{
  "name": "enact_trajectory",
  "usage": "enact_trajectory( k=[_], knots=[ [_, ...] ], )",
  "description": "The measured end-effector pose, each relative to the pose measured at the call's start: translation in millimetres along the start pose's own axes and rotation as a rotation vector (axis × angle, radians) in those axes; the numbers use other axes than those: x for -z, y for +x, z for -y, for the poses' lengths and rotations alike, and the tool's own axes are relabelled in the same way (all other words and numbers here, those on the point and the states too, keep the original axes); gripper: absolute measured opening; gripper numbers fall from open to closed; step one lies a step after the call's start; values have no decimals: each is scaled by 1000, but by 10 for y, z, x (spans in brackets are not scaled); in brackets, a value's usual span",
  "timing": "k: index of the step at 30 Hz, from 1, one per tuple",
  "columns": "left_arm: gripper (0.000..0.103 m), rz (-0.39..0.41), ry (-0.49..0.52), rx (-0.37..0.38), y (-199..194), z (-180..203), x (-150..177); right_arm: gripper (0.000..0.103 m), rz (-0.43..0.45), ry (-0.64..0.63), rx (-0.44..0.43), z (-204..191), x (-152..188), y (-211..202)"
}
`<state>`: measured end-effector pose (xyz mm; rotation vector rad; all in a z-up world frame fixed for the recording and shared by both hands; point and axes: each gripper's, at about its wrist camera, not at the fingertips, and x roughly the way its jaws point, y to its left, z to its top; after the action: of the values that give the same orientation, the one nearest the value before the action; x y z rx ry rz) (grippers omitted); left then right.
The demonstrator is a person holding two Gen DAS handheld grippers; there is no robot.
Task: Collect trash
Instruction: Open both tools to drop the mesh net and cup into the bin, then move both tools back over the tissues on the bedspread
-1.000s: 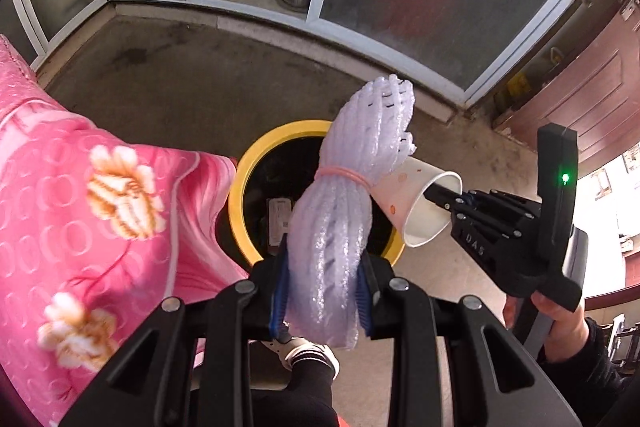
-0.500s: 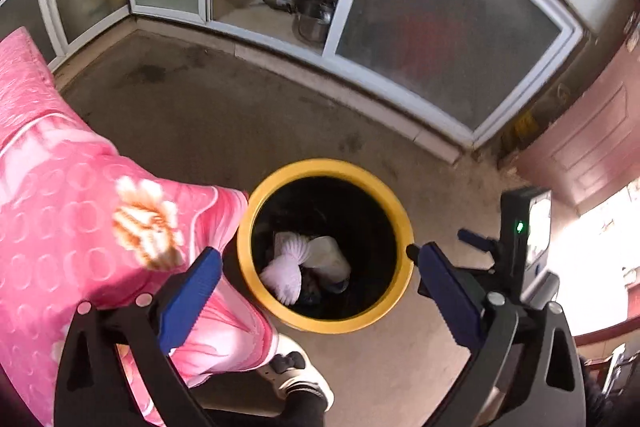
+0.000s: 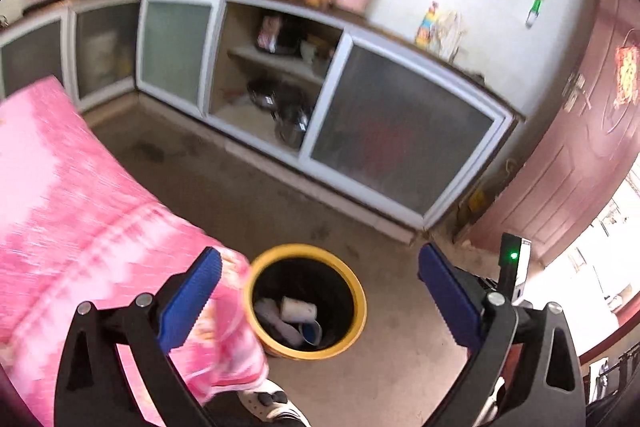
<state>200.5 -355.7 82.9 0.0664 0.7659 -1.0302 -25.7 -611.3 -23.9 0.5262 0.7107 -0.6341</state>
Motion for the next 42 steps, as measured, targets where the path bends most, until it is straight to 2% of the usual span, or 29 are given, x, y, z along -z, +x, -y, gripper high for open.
enact_trajectory(
  k=[3,6,10,14,17,22,26,30,37,42],
  knots=[
    [95,69,14,-52,-526,-240,3,91,56,-59,-70,-302,-92,-181],
    [95,132,22,-156,-1096,-566,84,91,104,-112,-177,-682,-188,-325],
    [95,182,-3,-381,-1875,-1208,280,94,153,-194,-325,-1284,-301,-458],
    [95,212,-91,-567,-2555,-1861,515,94,152,-263,-466,-1914,-354,-448],
    [95,220,-168,-678,-2913,-2280,740,95,155,-315,-544,-2392,-324,-441],
    [95,192,-208,-768,-3147,-2672,921,95,135,-404,-622,-3141,-287,-402],
    [95,140,-187,-791,-3149,-2904,971,95,122,-505,-640,-3597,-111,-465],
    [95,85,-155,-760,-3016,-2996,1034,95,89,-609,-670,-3977,134,-492],
    [95,22,-108,-702,-2707,-3147,1020,95,65,-764,-692,-4328,552,-532],
    [95,12,-111,-661,-2591,-3228,981,95,51,-827,-699,-4484,658,-542]
  ],
)
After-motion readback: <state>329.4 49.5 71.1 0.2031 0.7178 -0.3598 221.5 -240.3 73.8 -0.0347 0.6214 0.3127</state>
